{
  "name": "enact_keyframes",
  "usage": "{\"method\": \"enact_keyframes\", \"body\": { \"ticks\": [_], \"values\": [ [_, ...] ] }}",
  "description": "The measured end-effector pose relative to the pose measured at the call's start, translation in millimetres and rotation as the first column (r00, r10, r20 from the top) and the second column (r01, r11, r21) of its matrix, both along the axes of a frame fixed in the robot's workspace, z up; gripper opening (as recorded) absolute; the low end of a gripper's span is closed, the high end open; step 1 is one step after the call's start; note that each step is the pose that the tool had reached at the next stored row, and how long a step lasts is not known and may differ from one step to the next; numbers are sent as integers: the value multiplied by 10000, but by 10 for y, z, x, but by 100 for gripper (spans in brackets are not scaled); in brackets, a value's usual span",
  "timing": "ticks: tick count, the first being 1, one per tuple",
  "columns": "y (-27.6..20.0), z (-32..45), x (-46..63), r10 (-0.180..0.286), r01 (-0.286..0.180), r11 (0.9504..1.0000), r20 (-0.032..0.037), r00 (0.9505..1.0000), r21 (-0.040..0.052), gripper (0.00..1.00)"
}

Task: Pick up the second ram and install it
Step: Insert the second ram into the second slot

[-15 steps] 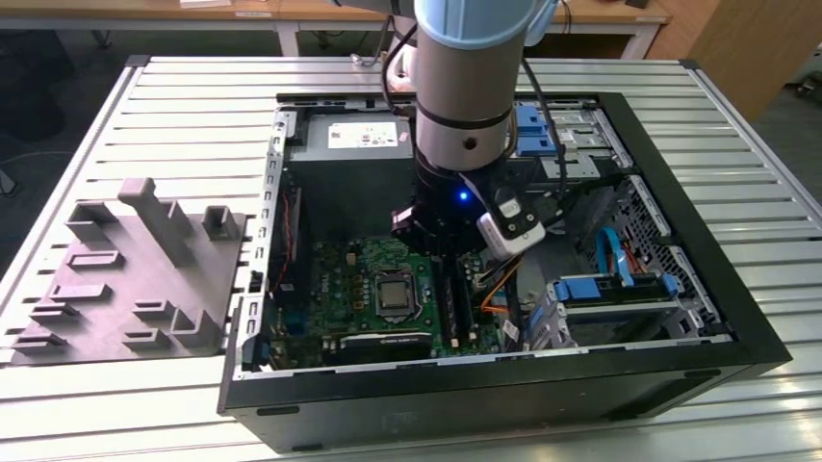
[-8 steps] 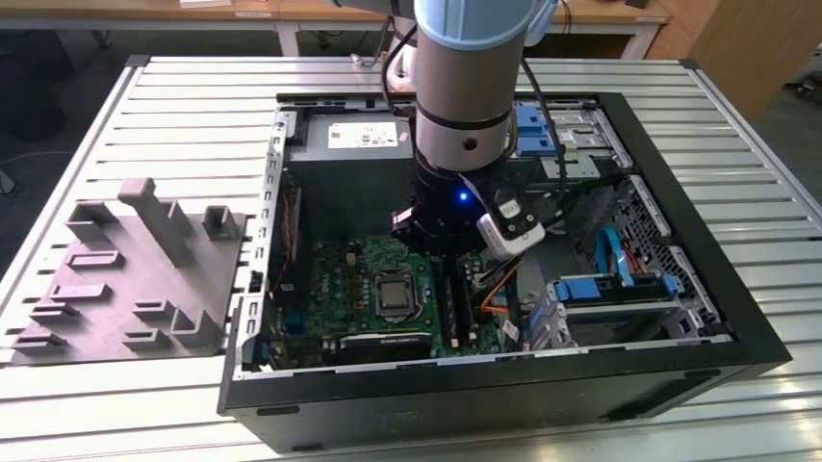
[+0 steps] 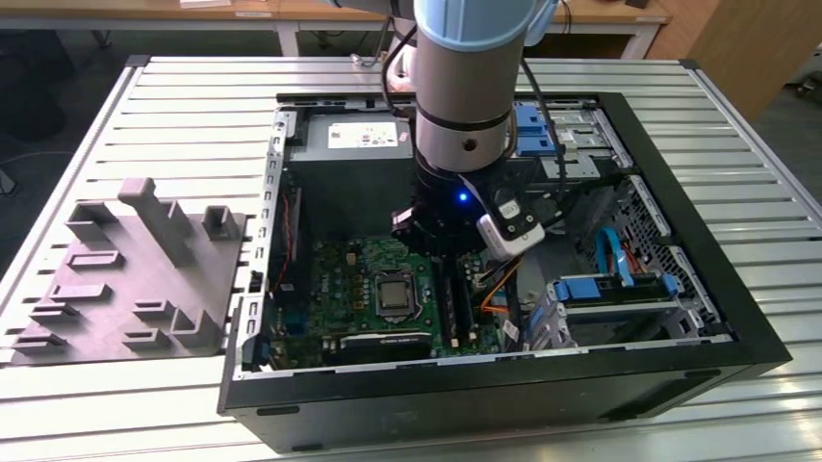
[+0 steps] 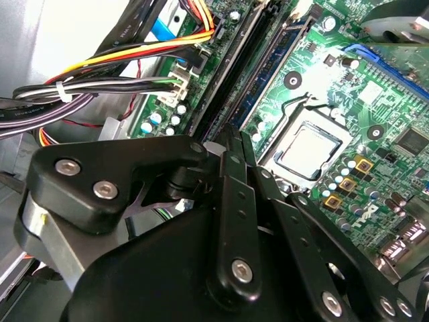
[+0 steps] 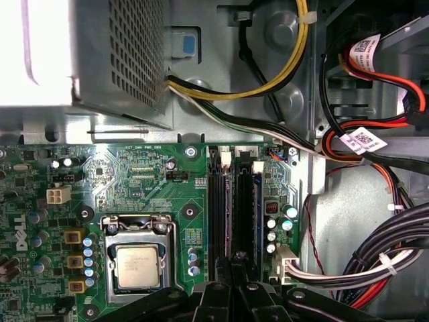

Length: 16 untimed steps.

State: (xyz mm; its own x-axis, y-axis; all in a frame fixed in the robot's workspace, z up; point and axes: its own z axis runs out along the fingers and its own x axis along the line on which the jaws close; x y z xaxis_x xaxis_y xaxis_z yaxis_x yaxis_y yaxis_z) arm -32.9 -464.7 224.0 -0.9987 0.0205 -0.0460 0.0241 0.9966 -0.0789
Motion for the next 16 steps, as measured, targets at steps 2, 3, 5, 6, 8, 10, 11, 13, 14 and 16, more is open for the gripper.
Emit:
{"method": "enact_keyframes", "body": {
  "ticks": [2,3,5,6,8,10,11,13,14,16],
  "values": [
    [0,0,0,0,0,10000,-1,10000,-2,11],
    [0,0,0,0,0,10000,-1,10000,-2,11],
    [0,-2,0,1,-1,10000,-1,10000,-3,11],
    [0,-7,0,0,0,10000,0,10000,0,11],
    [0,-7,0,0,0,10000,-1,10000,-3,11],
    [0,-7,-1,0,0,10000,-2,10000,-4,11],
    [0,-8,-1,0,0,10000,-1,10000,-3,11],
    [0,-18,-2,0,0,10000,-2,10000,-5,11],
    [-1,-21,-3,0,0,10000,-1,10000,-5,11],
    [-1,-21,-3,0,0,10000,-2,10000,-6,11]
  ]
}}
